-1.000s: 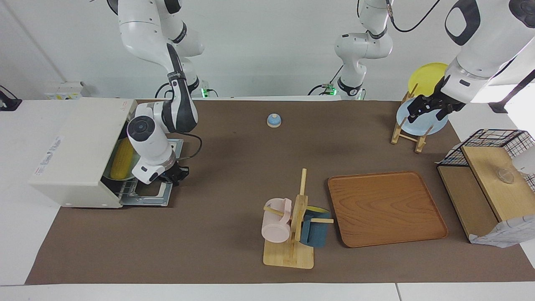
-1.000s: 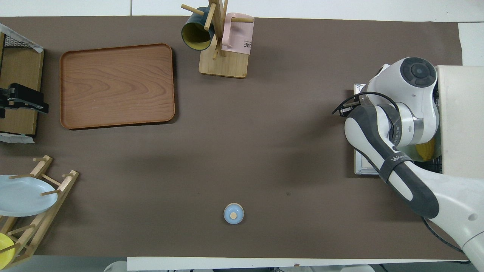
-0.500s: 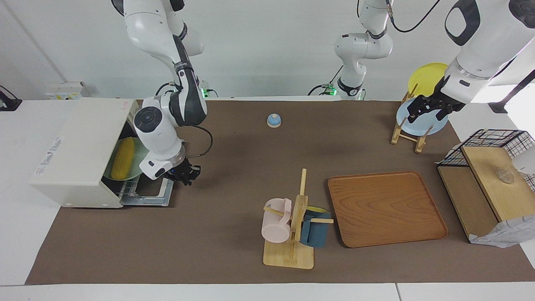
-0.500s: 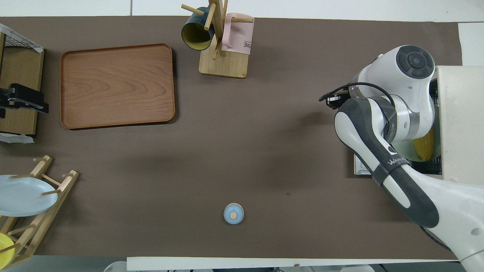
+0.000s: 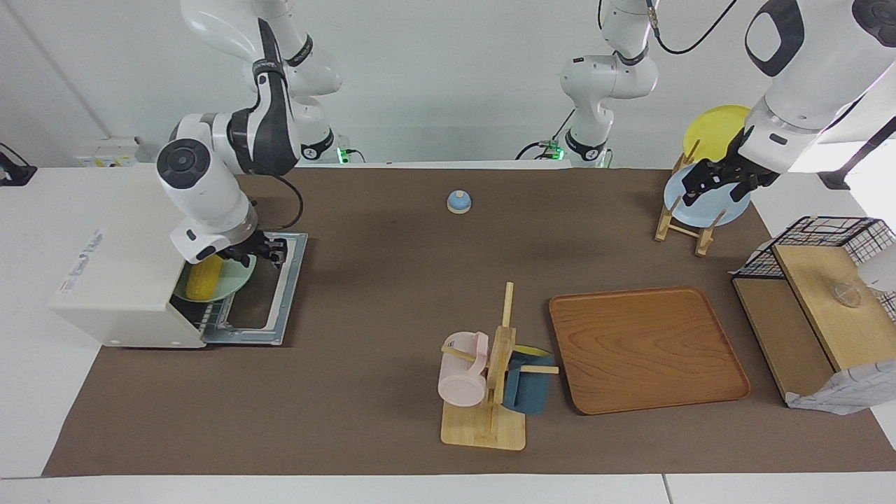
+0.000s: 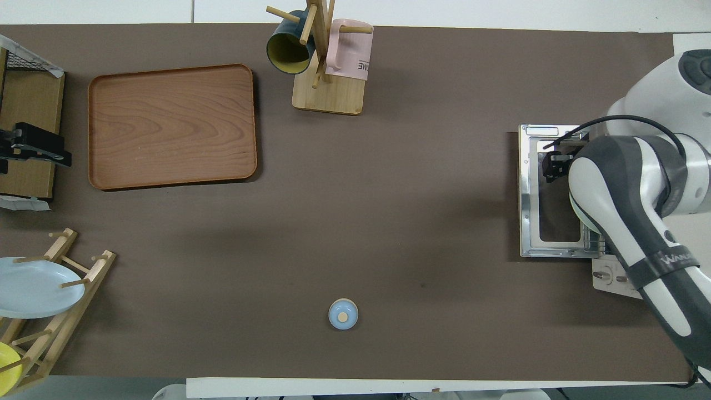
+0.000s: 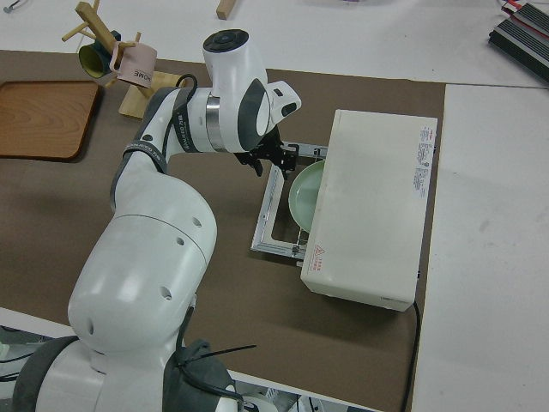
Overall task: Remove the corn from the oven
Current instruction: 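Reach into the oven and grasp the green plate with the right gripper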
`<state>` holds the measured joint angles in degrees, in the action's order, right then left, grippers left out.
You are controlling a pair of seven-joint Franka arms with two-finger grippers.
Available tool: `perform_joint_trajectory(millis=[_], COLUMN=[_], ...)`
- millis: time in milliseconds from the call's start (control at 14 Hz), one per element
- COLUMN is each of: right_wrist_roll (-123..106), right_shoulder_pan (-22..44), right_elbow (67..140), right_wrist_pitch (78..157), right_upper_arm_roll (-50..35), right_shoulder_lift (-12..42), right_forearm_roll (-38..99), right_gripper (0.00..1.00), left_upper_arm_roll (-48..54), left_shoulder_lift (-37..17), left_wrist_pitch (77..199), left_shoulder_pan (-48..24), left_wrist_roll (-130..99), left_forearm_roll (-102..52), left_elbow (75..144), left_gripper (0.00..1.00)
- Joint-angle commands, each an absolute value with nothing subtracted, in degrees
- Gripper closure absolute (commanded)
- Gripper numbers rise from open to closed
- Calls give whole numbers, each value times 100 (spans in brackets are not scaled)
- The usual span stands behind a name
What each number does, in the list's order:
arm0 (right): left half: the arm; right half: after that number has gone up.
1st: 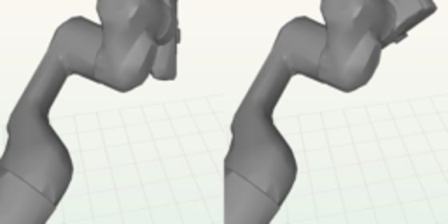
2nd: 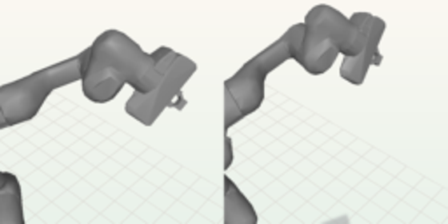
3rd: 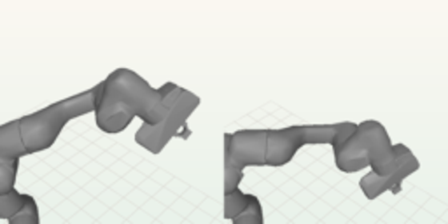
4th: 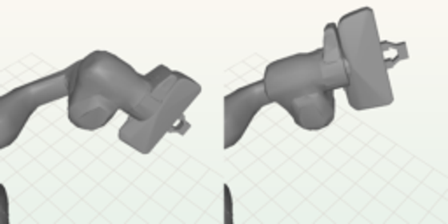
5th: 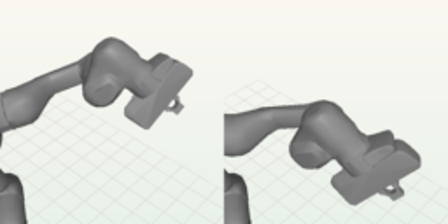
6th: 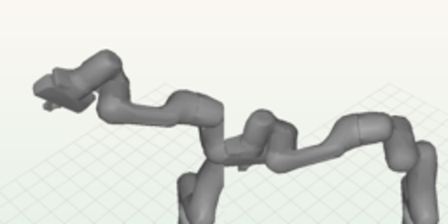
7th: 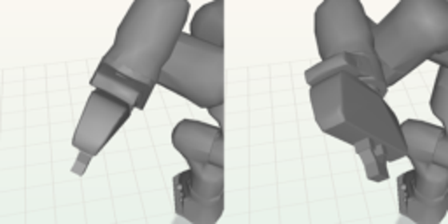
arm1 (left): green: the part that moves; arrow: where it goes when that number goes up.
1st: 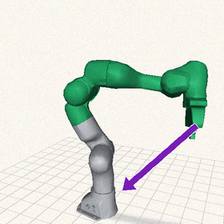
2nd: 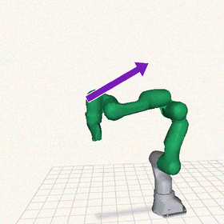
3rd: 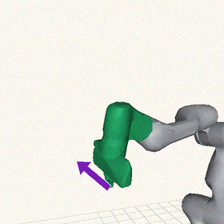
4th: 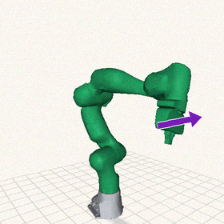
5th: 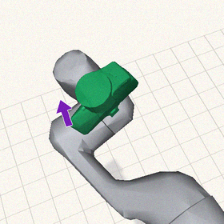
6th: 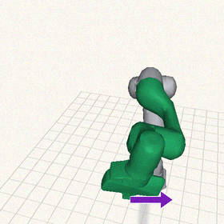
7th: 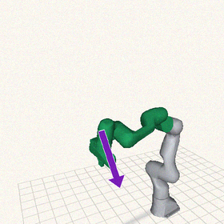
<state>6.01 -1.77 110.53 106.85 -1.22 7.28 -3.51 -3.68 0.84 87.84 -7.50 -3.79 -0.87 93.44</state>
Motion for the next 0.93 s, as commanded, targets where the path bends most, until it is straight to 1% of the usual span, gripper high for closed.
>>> perform_joint_trajectory(millis=[0,143,286,357,429,500,571,643,714,857], right_wrist_roll=[414,264,307,308,308,264,229,194,193,202], right_shoulder_pan=[-386,-544,-562,-545,-554,-554,-528,-484,-396,-89], right_elbow=[11381,11522,11916,12014,12023,12023,11997,11971,11892,11463], right_wrist_pitch=[10775,10923,11536,11705,11733,11733,11672,11602,11401,10901], right_upper_arm_roll=[-185,-193,-193,-193,-193,-193,-193,-185,-193,-193], right_shoulder_lift=[580,545,457,457,492,501,510,510,518,632], right_forearm_roll=[-396,-396,-396,-396,-396,-396,-404,-465,-727,-1001], right_gripper=[37,37,38,39,43,52,69,92,100,100], left_upper_arm_roll=[-360,-360,-360,-360,-360,-360,-360,-360,-360,-360], left_shoulder_lift=[79,79,79,79,79,79,79,79,79,79], left_wrist_pitch=[8692,8692,8692,8692,8692,8692,8701,8701,8701,8701], left_shoulder_pan=[-747,-747,-747,-747,-747,-747,-747,-747,-747,-747], left_wrist_roll=[-378,-378,-378,-378,-378,-378,-378,-378,-378,-378], left_forearm_roll=[-105,-105,-105,-105,-105,-105,-105,-105,-105,-105], left_elbow=[9290,9290,9290,9290,9290,9290,9290,9290,9290,9290], left_gripper=[0,0,0,0,0,0,0,0,0,0])
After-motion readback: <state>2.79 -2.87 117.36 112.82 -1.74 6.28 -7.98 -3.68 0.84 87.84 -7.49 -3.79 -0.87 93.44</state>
